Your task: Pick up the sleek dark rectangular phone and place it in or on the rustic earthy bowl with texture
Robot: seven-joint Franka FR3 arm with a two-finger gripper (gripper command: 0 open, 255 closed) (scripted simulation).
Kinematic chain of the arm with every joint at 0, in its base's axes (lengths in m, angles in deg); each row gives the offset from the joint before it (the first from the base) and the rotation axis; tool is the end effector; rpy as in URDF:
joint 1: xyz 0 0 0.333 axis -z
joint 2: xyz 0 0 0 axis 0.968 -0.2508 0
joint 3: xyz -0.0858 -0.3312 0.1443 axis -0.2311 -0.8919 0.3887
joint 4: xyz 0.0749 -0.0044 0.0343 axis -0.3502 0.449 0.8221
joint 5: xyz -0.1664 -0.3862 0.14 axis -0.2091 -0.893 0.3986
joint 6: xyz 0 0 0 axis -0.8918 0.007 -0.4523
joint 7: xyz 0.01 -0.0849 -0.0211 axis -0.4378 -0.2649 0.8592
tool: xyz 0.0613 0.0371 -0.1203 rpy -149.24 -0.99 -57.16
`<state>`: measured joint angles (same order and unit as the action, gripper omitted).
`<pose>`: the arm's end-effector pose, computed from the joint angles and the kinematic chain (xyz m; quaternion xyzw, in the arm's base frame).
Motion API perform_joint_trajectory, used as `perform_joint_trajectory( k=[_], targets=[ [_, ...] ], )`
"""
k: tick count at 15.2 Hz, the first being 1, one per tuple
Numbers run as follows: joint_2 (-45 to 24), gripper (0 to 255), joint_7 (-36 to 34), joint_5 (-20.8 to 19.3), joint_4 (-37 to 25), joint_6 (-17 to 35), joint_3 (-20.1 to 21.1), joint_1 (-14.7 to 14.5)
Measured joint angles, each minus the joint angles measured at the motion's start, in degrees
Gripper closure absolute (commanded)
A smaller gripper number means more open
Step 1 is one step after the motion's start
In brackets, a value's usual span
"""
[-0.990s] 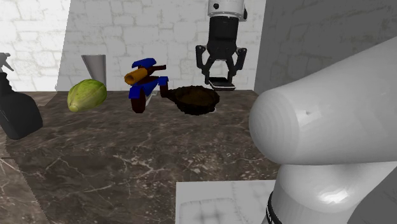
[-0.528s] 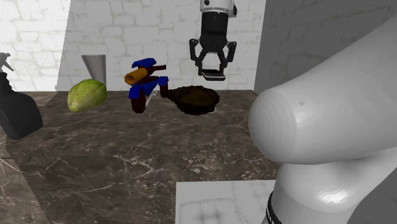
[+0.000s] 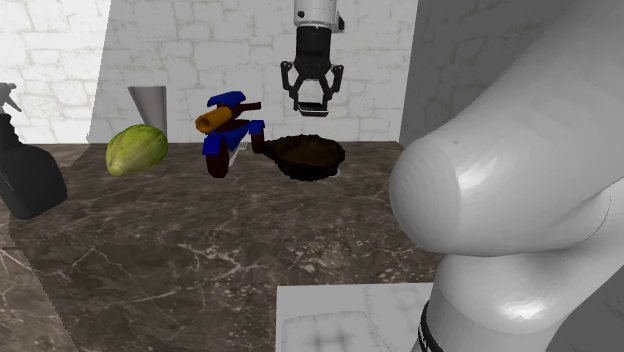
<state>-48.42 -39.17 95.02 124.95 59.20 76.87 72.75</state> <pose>0.4615 0.1603 0.5122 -0.9989 -0.0336 0.0146 0.0280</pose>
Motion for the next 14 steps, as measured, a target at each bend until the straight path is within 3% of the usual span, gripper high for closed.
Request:
perform_joint_trajectory(
  k=[4,14],
  targets=[
    [-7.4,255,-1.4,-1.5,-6.9,0.4,0.9,0.4],
    [-10.0,255,-1.4,-1.8,-2.0,7.9,1.3,0.3]
  ],
)
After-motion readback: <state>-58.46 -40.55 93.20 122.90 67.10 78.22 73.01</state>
